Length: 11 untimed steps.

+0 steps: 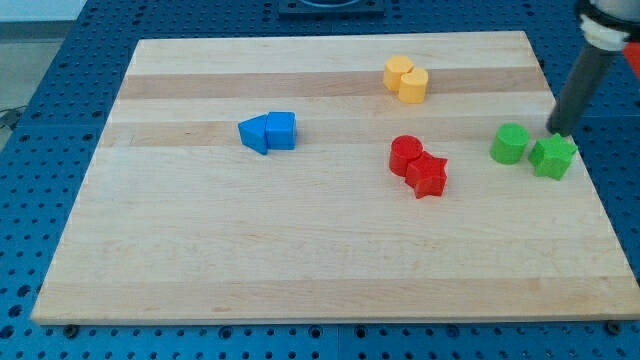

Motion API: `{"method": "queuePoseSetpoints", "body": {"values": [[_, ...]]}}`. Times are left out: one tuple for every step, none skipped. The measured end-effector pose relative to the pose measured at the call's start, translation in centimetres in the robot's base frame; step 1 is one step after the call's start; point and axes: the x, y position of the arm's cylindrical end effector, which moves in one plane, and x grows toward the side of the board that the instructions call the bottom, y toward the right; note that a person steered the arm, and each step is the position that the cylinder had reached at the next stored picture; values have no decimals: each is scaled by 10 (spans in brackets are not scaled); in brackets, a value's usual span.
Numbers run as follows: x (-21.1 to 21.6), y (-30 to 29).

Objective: Slide the green star to the bottom right of the green circle

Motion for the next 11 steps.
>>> {"method": "queuePoseSetpoints", "body": {"values": [[2,1],[29,2],[29,-11],[30,-31],[30,-31],[36,-16],[37,-15],[38,-14],[46,-13],[56,-13],[64,-16]]}}
